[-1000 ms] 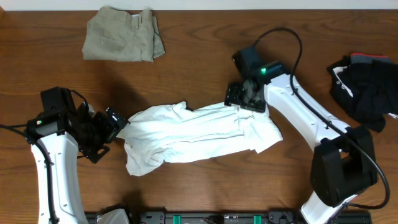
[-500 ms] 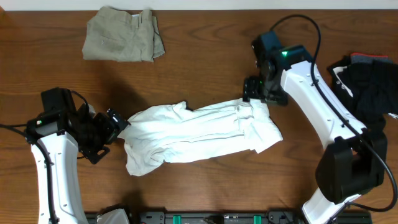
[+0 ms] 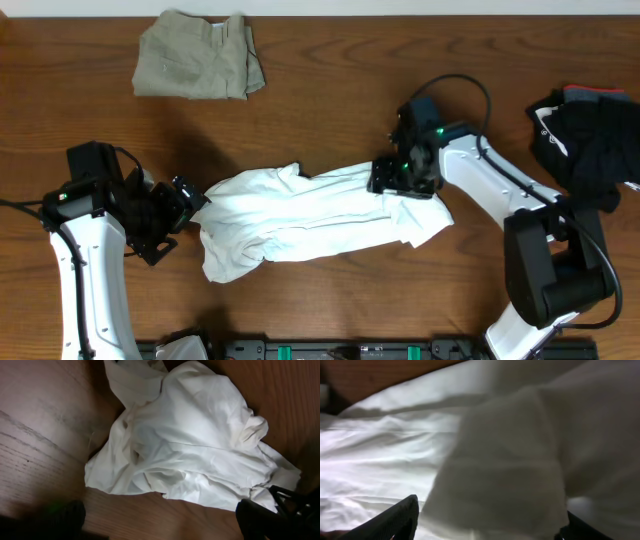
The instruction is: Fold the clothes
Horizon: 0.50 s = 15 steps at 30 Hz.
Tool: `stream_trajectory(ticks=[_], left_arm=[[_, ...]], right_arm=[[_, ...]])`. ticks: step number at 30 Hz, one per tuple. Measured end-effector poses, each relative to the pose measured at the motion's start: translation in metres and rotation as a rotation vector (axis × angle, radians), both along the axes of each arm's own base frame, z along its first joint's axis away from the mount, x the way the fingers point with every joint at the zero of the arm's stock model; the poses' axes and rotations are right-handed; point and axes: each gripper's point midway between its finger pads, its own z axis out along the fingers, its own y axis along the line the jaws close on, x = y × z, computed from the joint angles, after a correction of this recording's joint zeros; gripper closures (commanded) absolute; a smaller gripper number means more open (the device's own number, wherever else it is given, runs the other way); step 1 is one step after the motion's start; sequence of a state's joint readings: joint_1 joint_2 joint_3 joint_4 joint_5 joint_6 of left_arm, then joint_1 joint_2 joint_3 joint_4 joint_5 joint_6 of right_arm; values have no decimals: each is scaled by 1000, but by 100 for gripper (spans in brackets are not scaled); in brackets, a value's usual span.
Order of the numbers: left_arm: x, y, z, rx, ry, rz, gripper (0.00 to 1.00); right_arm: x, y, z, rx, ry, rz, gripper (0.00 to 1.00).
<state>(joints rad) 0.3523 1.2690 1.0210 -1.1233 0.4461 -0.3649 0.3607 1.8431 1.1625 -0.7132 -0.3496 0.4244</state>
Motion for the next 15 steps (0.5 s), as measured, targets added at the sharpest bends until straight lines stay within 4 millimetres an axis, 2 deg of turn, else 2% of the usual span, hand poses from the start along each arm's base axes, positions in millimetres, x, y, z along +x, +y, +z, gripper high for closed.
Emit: stream_trajectory(ticks=[9,15], left_arm=[[0,0,0,0,0,0,2],[0,0,0,0,0,0,2]], right_arm=[[13,43,12,129,-84,18,27],[19,58,18,174,-127,32,26]])
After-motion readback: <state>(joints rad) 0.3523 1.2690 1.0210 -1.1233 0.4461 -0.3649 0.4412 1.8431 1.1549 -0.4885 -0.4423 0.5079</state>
